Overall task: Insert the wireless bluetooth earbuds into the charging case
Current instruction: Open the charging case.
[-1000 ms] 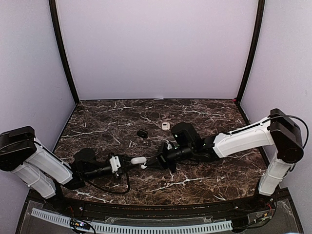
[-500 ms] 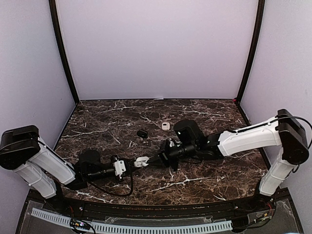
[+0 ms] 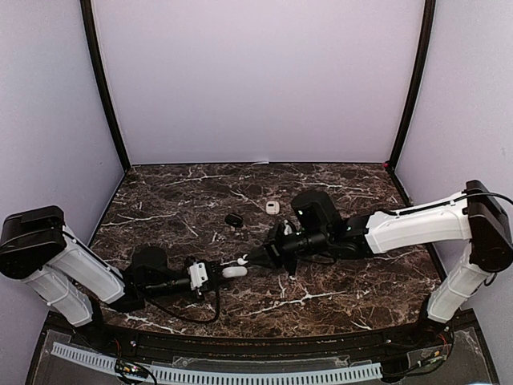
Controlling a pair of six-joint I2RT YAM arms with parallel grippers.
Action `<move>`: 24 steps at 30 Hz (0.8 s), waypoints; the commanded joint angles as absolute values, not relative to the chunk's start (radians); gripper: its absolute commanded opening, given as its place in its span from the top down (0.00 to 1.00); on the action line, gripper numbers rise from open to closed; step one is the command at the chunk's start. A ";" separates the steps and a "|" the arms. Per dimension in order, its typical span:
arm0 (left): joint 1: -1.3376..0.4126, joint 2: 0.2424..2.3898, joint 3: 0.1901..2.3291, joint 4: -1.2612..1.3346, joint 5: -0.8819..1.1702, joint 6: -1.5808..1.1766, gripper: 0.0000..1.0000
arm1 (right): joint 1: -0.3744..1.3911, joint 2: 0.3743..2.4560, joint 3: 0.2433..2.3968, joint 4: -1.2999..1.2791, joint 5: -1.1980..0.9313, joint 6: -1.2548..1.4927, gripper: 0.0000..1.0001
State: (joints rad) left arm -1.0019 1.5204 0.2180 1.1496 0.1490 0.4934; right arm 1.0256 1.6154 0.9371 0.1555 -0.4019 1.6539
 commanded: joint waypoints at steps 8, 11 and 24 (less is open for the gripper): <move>-0.914 1.472 0.231 1.157 0.151 0.311 0.94 | 1.019 1.518 0.854 0.095 -0.357 1.626 1.00; -0.914 1.471 0.230 1.158 0.160 0.316 0.94 | 1.021 1.545 0.849 0.154 -0.385 1.641 1.00; -0.914 1.468 0.216 1.180 0.206 0.354 0.95 | 1.046 1.690 0.953 0.212 -0.414 1.647 1.00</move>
State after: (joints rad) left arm -0.9161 1.4937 0.2268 1.1503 0.1791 0.3401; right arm 1.0374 1.6554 0.9314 0.1501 -0.4011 1.6318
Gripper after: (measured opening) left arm 0.242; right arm 0.007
